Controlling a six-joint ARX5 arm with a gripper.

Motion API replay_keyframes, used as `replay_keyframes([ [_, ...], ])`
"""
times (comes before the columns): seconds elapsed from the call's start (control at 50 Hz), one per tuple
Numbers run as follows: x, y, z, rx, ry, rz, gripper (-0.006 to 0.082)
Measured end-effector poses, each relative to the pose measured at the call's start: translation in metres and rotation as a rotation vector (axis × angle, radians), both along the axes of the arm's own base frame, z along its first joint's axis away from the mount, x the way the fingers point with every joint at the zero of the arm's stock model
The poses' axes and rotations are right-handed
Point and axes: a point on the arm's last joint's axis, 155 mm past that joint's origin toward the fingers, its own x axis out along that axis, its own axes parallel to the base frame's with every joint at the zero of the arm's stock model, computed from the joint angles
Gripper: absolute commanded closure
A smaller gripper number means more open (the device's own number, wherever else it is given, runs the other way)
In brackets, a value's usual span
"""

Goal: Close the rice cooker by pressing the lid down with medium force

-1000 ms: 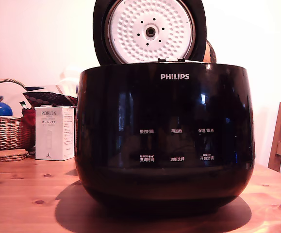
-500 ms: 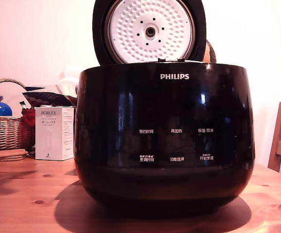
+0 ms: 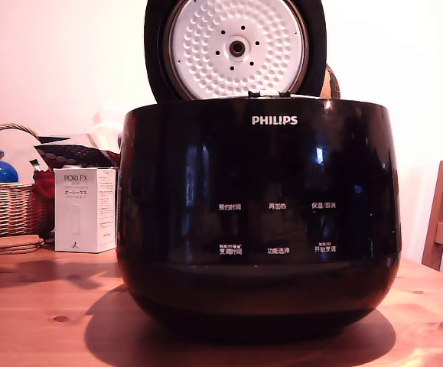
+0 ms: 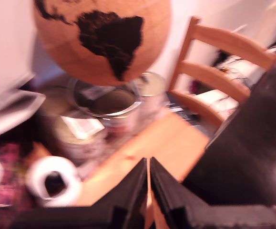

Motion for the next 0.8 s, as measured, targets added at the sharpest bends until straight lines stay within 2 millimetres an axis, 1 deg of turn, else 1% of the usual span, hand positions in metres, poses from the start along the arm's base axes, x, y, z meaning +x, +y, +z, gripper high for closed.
replay_keyframes([
  [0.02, -0.001, 0.003, -0.003, 0.007, 0.016, 0.004, 0.0790],
  [0.04, -0.013, -0.005, -0.002, -0.033, 0.059, -0.058, 0.0790],
  [0.08, -0.021, -0.005, -0.007, -0.032, 0.099, -0.076, 0.0790],
  [0.24, -0.058, -0.020, -0.026, -0.022, 0.245, -0.171, 0.0790],
  [0.42, -0.088, -0.039, -0.036, 0.026, 0.278, -0.263, 0.0789],
  [0.58, -0.102, -0.046, -0.043, 0.059, 0.300, -0.289, 0.0789],
  [0.8, -0.105, -0.049, -0.055, 0.149, 0.266, -0.270, 0.0790],
])
